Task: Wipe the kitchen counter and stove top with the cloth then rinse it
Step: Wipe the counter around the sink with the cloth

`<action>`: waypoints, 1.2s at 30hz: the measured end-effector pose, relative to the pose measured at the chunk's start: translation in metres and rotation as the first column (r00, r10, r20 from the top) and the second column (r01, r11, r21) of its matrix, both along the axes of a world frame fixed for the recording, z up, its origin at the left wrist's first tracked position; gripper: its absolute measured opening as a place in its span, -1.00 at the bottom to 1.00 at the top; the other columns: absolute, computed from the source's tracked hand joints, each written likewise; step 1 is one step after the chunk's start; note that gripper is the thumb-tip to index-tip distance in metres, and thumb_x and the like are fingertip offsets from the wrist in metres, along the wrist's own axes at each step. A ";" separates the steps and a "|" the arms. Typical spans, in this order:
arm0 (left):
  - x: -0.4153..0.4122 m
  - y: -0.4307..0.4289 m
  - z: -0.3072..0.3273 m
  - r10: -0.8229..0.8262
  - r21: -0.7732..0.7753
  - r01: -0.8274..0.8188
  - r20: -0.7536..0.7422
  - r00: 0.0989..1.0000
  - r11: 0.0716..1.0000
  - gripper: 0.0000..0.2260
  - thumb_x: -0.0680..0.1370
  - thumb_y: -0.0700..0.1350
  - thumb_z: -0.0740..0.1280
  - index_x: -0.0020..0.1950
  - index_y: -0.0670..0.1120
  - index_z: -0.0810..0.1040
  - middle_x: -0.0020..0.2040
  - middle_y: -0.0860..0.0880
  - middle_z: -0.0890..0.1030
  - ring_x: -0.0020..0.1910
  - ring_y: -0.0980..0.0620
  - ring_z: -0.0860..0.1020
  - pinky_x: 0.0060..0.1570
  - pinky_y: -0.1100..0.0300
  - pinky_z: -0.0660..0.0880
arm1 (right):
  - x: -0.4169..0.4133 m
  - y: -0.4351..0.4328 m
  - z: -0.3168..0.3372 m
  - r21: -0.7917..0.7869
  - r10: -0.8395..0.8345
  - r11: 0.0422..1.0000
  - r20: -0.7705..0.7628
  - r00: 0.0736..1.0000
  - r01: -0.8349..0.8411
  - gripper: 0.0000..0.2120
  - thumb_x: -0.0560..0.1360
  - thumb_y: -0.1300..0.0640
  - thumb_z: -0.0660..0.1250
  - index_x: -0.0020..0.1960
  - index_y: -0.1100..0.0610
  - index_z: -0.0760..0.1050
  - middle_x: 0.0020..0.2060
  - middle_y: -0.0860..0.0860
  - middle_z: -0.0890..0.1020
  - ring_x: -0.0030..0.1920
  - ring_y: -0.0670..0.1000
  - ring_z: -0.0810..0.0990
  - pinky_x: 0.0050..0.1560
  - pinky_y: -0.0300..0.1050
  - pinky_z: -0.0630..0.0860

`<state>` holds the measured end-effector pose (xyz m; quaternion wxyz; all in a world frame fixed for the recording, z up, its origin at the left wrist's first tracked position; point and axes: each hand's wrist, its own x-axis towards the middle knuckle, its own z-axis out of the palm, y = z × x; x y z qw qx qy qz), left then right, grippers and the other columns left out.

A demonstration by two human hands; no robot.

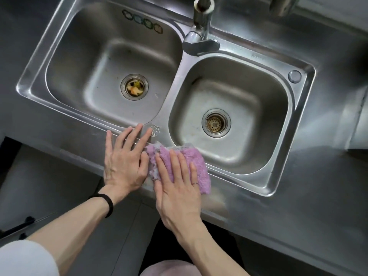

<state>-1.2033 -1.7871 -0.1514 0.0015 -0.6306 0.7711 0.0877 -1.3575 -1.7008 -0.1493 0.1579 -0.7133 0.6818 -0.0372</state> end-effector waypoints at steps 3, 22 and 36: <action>-0.001 0.000 0.000 0.012 0.000 -0.012 -0.008 1.000 1.000 -0.43 0.57 0.01 0.12 0.61 0.08 0.36 0.59 -0.05 0.39 0.54 -0.15 0.35 0.60 -0.35 0.00 | -0.045 0.023 0.003 0.022 -0.067 0.997 -0.037 0.997 0.068 -0.42 0.64 -0.10 0.15 0.64 -0.06 0.22 0.61 0.04 0.32 0.61 0.07 0.27 0.57 0.16 0.13; -0.001 -0.001 -0.001 0.007 -0.026 -0.008 -0.020 1.000 1.000 -0.46 0.59 0.01 0.11 0.59 0.06 0.40 0.56 -0.08 0.44 0.51 -0.18 0.40 0.62 -0.29 -0.03 | 0.030 0.001 0.008 0.056 -0.020 0.998 -0.014 1.000 0.021 -0.36 0.61 -0.11 0.16 0.66 0.00 0.19 0.66 0.11 0.14 0.66 0.11 0.10 0.56 0.17 0.07; -0.141 0.059 0.017 -0.005 0.159 0.034 -0.180 0.984 0.987 -0.42 0.57 0.02 0.12 0.64 0.15 0.28 0.64 -0.02 0.29 0.63 -0.12 0.22 0.63 -0.23 -0.12 | -0.176 0.135 0.006 0.047 -0.212 0.974 -0.157 0.965 0.222 -0.40 0.62 -0.04 0.05 0.66 0.01 0.17 0.66 0.10 0.17 0.65 0.12 0.16 0.59 0.24 0.10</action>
